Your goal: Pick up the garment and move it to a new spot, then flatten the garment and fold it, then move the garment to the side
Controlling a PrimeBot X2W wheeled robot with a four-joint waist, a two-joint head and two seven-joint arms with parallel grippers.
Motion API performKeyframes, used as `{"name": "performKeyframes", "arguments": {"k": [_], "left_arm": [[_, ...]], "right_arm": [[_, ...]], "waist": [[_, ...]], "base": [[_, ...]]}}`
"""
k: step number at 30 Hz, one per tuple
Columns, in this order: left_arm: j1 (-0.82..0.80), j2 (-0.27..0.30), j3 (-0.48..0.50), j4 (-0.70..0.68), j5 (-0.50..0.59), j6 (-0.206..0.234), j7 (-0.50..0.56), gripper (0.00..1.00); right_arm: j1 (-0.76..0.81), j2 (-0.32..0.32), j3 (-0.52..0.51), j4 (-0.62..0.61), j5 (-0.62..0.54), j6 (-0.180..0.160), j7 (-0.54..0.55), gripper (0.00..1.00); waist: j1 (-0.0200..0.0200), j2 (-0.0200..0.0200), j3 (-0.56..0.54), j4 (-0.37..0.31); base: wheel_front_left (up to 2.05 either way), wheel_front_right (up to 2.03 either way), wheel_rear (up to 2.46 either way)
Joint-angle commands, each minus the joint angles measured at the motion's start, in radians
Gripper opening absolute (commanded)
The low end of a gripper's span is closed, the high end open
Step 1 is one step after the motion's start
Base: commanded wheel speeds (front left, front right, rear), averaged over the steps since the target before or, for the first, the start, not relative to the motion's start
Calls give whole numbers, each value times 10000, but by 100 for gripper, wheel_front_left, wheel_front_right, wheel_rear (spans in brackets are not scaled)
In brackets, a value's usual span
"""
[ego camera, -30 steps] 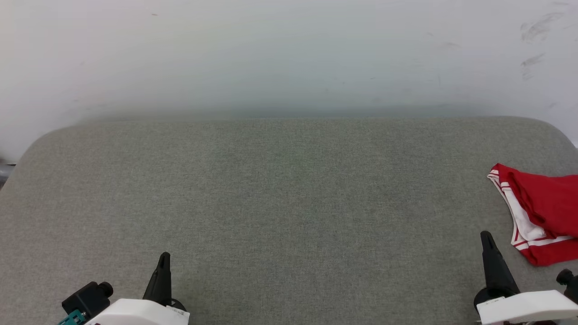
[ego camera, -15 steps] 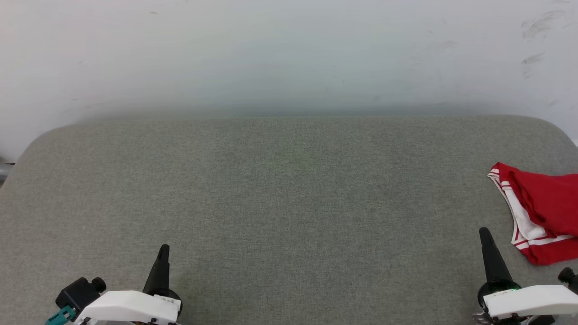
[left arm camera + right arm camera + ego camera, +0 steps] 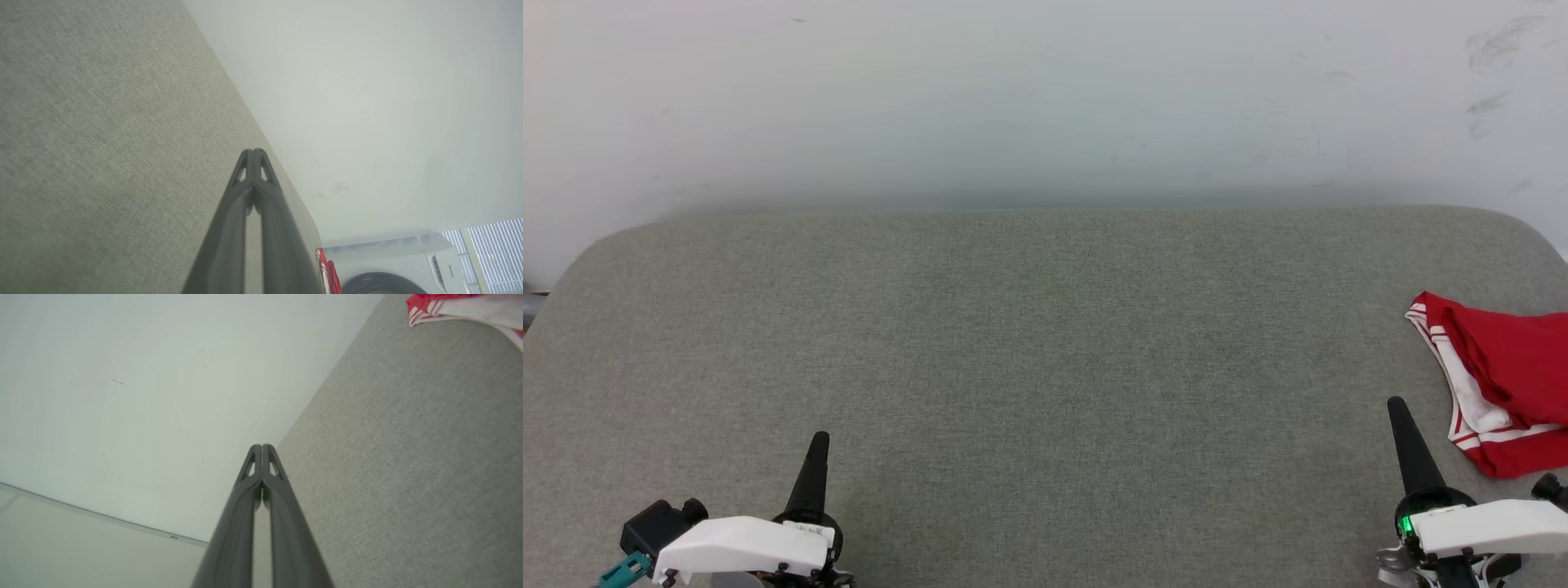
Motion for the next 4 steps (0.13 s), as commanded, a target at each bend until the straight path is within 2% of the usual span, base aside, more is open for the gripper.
{"name": "performKeyframes", "arguments": {"k": [1,4], "left_arm": [[-277,-1,87,-32,-310,-102,87,0],[-316,-15,121,5,-606,-141,160,0]], "right_arm": [[-213,-70,-22,-8,317,-2,73,0],[-281,-67,-33,30,622,-3,153,0]], "waist": [[-1,0,6,0],[-1,0,15,-1]], "base": [[0,0,0],[0,0,0]]}}
